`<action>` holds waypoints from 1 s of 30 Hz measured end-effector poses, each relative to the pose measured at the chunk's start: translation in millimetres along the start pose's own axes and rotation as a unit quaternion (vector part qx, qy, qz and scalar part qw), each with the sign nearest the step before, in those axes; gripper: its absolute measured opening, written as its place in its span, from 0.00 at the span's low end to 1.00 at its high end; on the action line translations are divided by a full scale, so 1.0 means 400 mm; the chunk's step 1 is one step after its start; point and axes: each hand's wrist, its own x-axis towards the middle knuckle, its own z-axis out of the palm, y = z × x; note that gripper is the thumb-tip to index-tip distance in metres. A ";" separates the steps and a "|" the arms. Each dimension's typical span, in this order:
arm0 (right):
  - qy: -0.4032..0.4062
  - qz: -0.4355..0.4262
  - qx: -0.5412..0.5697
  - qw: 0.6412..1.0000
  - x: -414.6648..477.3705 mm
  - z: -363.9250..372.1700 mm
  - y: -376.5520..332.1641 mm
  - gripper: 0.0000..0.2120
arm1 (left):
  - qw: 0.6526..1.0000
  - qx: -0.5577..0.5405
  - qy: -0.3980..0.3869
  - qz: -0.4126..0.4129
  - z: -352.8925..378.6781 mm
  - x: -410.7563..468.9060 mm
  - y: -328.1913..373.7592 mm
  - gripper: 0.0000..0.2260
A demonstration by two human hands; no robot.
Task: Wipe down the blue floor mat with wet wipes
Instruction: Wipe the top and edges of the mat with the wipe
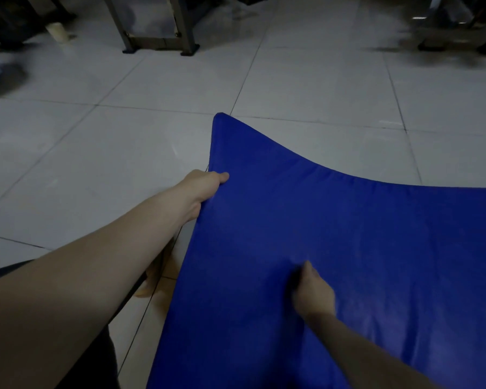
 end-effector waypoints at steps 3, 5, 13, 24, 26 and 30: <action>-0.049 0.110 -0.010 0.993 -0.002 -0.009 0.069 0.08 | 1.000 -0.005 -0.001 0.011 0.003 0.006 0.002 0.17; -0.020 0.125 0.035 0.991 0.015 -0.029 0.052 0.12 | 0.999 -0.017 -0.022 0.020 -0.001 0.002 0.011 0.16; 0.106 0.129 0.180 0.969 0.080 -0.195 -0.056 0.17 | 0.971 0.073 -0.226 0.002 -0.057 -0.045 0.028 0.10; 0.080 0.083 0.554 0.825 -0.004 -0.287 -0.222 0.13 | 0.986 0.005 -0.145 0.088 -0.036 -0.095 0.061 0.18; 0.134 0.042 0.503 0.853 -0.020 -0.318 -0.246 0.13 | 0.983 -0.002 -0.149 0.104 -0.033 -0.112 0.070 0.18; 0.266 -0.014 0.175 0.948 -0.064 -0.353 -0.196 0.12 | 0.976 -0.023 -0.158 0.150 -0.028 -0.139 0.087 0.19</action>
